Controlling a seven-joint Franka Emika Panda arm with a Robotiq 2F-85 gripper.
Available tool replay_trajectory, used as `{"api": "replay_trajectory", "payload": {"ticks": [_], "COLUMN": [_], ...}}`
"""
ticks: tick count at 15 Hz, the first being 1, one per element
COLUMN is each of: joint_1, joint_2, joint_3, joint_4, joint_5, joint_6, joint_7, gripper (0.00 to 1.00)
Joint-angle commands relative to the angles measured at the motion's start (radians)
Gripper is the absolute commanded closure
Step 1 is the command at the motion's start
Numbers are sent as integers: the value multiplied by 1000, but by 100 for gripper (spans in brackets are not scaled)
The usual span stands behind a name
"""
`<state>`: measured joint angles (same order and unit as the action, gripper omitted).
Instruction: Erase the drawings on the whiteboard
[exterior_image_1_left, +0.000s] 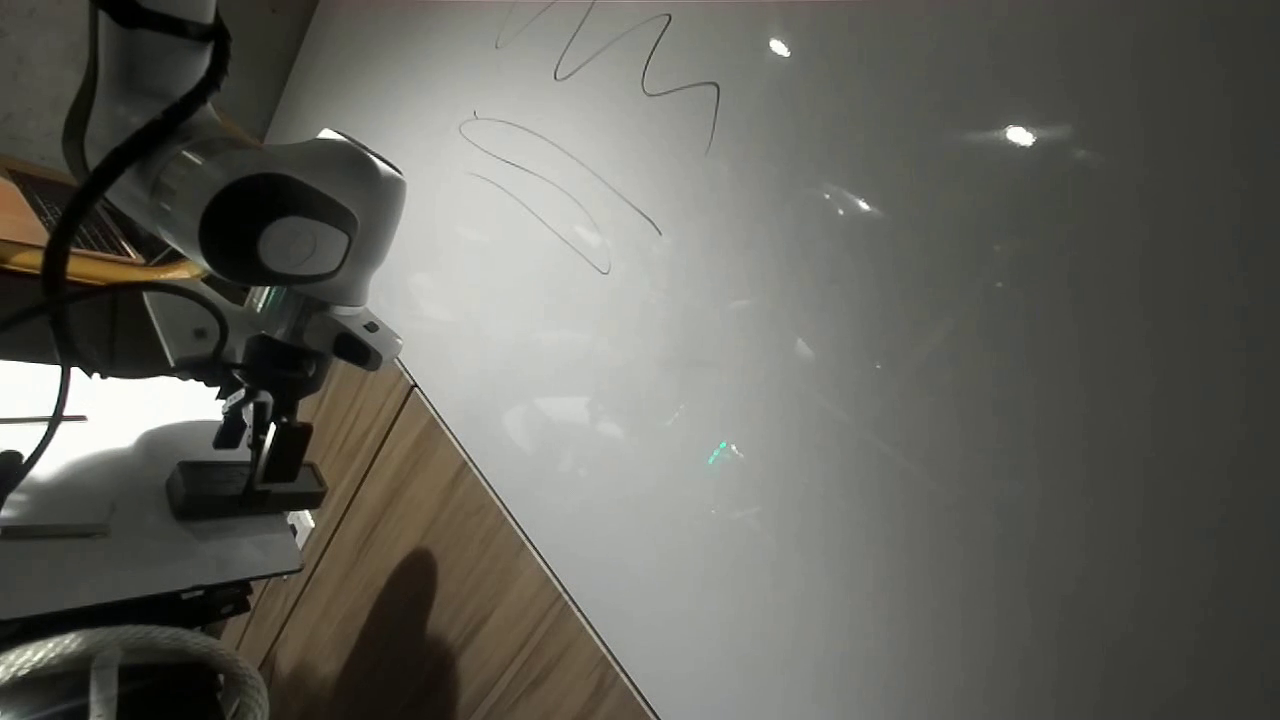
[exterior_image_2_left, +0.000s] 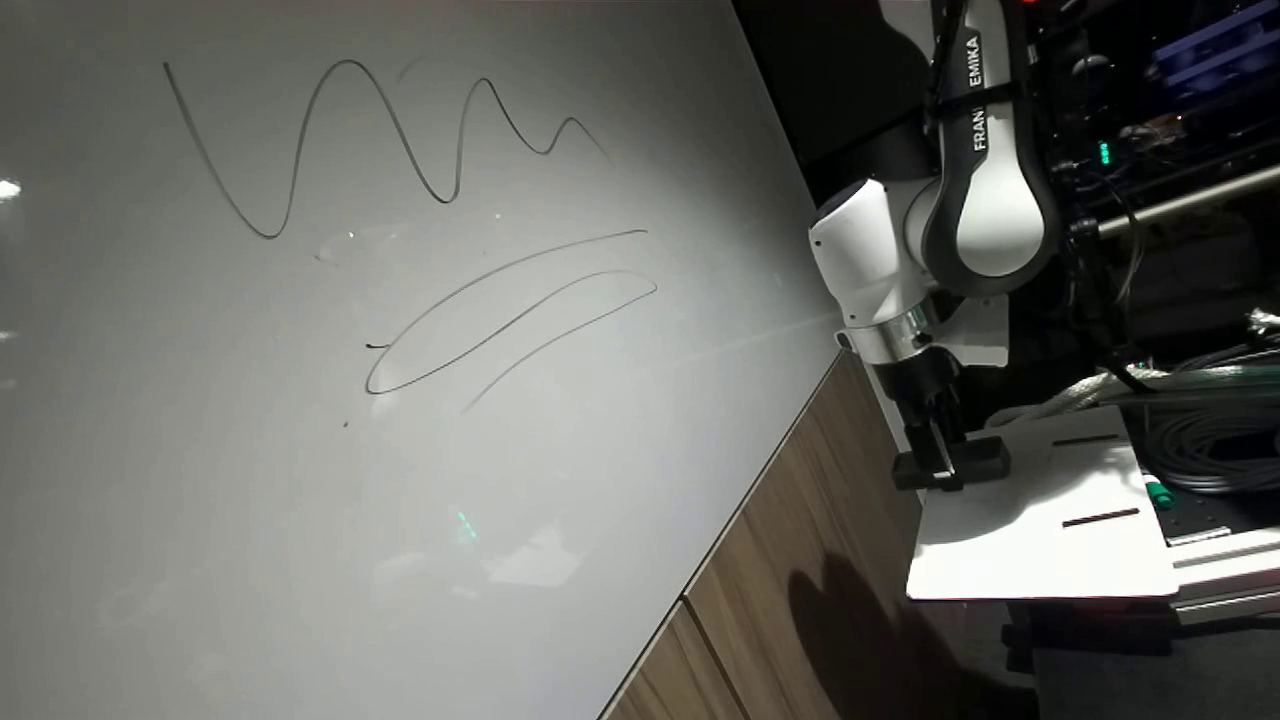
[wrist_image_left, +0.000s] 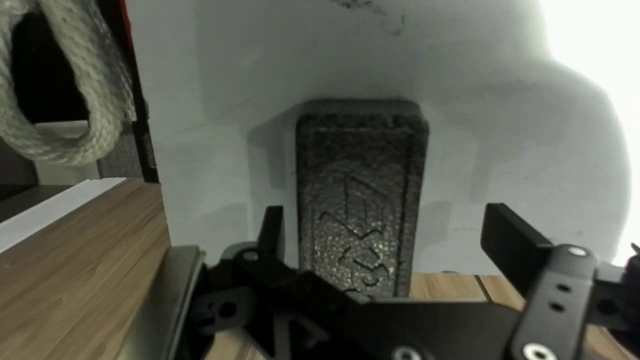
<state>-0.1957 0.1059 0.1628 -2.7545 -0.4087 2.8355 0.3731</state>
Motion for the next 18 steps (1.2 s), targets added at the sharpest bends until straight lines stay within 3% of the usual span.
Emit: {"api": "replay_trajectory", "payload": {"ticks": [1, 2, 5, 9, 18], "joint_1": [-37, 74, 106, 140, 164], "joint_2": [-29, -35, -54, -84, -96], "joint_3": [27, -82, -126, -153, -146], "joint_4": [0, 1, 2, 10, 13], "joint_5": [26, 68, 105, 134, 198], "joint_6": [-70, -79, -109, -154, -180], "joint_7": [-31, -63, -103, -138, -200], "gripper": [0, 0, 0, 0, 0]}}
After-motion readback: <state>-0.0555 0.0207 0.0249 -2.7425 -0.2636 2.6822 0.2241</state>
